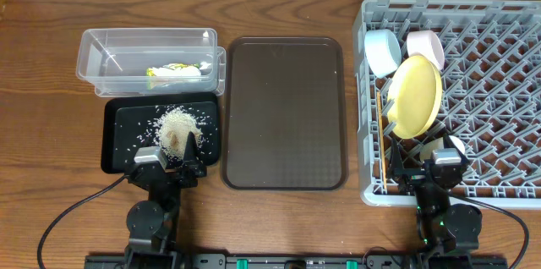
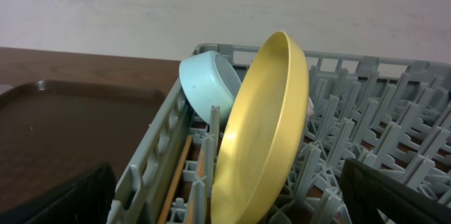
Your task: Sort waste into correct bins and load items into the dishwasher rack
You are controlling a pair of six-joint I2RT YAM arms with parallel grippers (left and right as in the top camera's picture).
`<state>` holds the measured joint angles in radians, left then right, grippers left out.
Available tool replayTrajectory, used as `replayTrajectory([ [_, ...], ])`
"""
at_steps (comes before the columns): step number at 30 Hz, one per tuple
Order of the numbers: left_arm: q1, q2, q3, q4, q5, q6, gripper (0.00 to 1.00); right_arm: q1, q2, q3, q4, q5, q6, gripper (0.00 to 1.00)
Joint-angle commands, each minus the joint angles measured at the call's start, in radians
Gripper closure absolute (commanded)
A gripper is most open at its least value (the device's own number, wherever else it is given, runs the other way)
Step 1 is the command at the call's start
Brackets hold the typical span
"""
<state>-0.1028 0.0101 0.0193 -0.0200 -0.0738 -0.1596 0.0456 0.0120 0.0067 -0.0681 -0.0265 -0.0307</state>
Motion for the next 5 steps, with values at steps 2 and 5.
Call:
replayTrajectory([
  [2,0.001,-0.006,-0.015,-0.046,-0.005,0.01,0.06,0.014,-0.005,-0.001,-0.004,-0.005,-0.008,0.01],
  [5,0.001,-0.006,-0.015,-0.046,-0.005,0.009,0.05,0.014,-0.005,-0.001,-0.003,-0.005,-0.008,0.01],
])
